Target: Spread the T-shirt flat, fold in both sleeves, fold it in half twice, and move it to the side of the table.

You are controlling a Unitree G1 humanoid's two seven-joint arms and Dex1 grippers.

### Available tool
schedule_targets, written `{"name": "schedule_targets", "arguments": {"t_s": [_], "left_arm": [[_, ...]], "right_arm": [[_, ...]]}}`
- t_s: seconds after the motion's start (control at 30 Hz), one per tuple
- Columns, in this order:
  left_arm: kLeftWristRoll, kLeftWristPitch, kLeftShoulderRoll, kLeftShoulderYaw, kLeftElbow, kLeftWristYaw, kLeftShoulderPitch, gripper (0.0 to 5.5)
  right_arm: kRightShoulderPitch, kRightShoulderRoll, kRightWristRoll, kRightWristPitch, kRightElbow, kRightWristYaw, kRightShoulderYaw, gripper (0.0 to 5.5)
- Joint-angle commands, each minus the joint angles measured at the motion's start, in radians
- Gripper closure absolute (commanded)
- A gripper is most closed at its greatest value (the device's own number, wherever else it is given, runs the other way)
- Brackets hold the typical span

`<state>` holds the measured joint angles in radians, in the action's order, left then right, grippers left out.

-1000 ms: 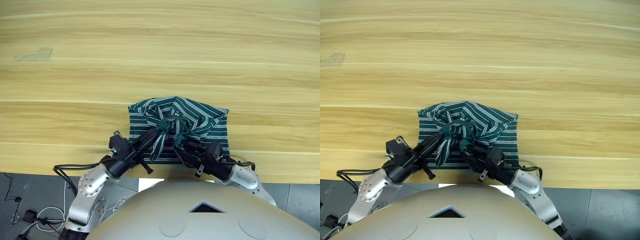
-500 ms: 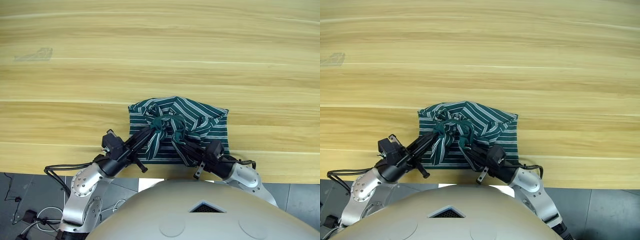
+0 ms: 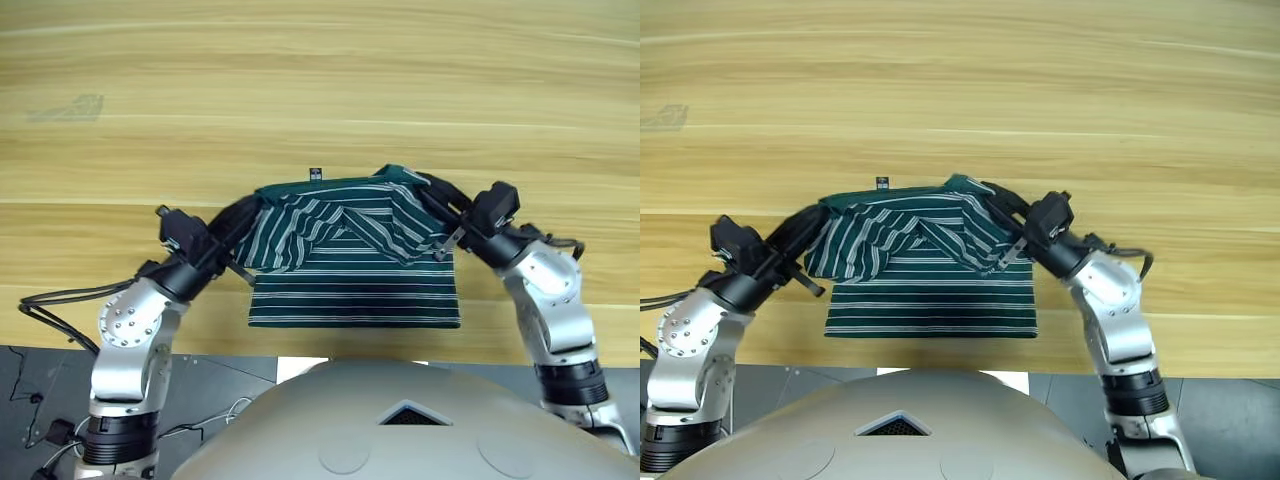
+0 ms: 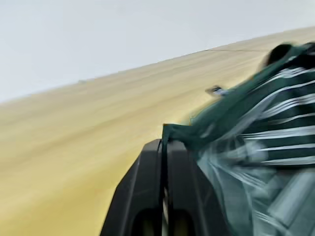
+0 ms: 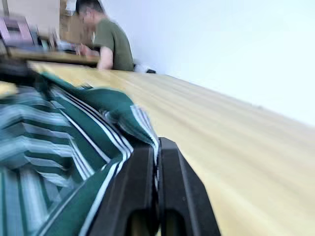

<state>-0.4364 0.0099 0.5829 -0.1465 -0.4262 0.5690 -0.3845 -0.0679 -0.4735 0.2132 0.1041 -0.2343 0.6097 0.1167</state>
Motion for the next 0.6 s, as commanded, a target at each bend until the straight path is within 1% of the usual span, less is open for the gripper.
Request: {"name": "schedule_targets", "arguments": {"t_s": [0.03, 0.1, 0.2, 0.33, 0.4, 0.47, 0.53, 0.6], "left_arm": [[0.048, 0.093, 0.107, -0.043, 0.063, -0.02, 0.345, 5.5], [0.095, 0.116, 0.127, 0.003, 0.149, -0.001, 0.513, 5.5], [0.24, 0.112, 0.114, 0.145, 0.392, 0.047, 0.854, 5.5], [0.459, -0.007, 0.028, 0.297, 0.835, 0.024, 1.28, 5.5], [0.587, -0.077, -0.029, 0.367, 1.114, -0.06, 1.522, 5.5], [0.67, -0.127, -0.063, 0.403, 1.315, -0.143, 1.697, 5.5], [0.701, -0.159, -0.07, 0.404, 1.415, -0.204, 1.804, 5.5], [0.713, -0.2, -0.066, 0.393, 1.467, -0.24, 1.871, 5.5]], "right_arm": [[0.325, -0.05, -0.104, 0.105, 0.233, 0.014, -0.043, 5.46], [0.457, -0.043, -0.134, 0.154, 0.364, 0.028, -0.031, 5.46], [0.738, -0.028, -0.191, 0.23, 0.641, 0.042, -0.013, 5.46], [1.103, -0.003, -0.308, 0.312, 1.071, -0.031, 0.021, 5.46], [1.268, -0.002, -0.374, 0.317, 1.248, -0.122, 0.038, 5.46], [1.379, -0.006, -0.418, 0.323, 1.349, -0.202, 0.047, 5.46], [1.443, -0.008, -0.434, 0.337, 1.392, -0.246, 0.042, 5.46], [1.477, -0.014, -0.436, 0.365, 1.411, -0.266, 0.031, 5.46]]}}
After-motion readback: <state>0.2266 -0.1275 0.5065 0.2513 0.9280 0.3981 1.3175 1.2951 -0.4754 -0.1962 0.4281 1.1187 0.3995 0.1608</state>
